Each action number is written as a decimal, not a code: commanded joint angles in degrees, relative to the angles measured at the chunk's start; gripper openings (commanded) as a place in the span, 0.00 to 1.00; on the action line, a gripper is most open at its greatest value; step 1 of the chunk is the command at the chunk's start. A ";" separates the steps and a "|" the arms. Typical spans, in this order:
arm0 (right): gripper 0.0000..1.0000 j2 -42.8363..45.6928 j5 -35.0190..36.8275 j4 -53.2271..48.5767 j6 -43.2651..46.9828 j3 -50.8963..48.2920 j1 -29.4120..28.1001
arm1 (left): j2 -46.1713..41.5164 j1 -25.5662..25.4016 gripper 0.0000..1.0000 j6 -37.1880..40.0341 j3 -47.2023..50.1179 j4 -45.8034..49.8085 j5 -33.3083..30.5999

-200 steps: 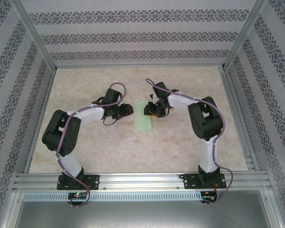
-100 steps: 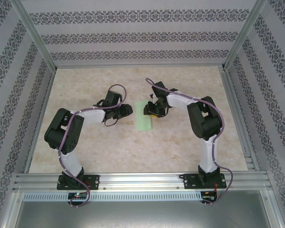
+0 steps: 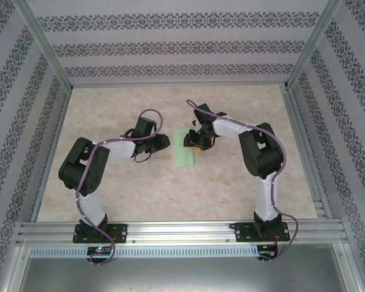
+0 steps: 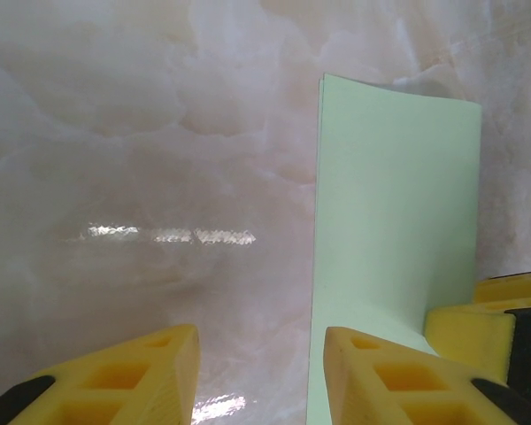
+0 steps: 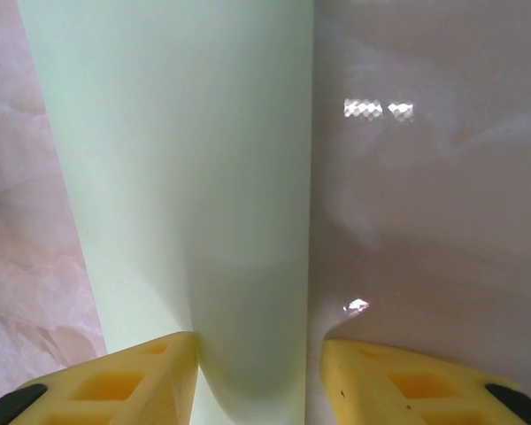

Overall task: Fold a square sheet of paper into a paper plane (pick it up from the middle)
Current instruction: Hold the square sheet of paper at the center of the table.

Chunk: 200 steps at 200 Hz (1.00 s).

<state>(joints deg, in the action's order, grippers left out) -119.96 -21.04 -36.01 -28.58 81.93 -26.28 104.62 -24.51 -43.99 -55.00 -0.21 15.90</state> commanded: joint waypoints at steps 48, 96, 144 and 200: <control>0.46 -7.55 11.47 -5.12 1.06 -3.36 -0.08 | 2.08 -0.36 0.40 -1.06 0.23 -5.63 3.58; 0.46 -7.94 12.24 -5.82 2.65 -3.36 -0.17 | 2.25 -0.44 0.39 -0.97 0.08 -5.43 3.46; 0.44 -8.26 12.58 -5.89 3.74 -3.27 -0.10 | 1.86 -0.41 0.38 -0.89 0.21 -4.22 1.68; 0.44 -8.69 12.46 -5.21 3.43 -3.18 -0.08 | 0.22 -0.36 0.36 -0.92 0.81 -2.49 -1.95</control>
<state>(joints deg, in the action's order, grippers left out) -120.53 -19.29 -37.34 -26.61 82.78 -26.89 106.30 -24.51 -44.29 -54.89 -3.36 15.77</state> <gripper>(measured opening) 0.442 0.361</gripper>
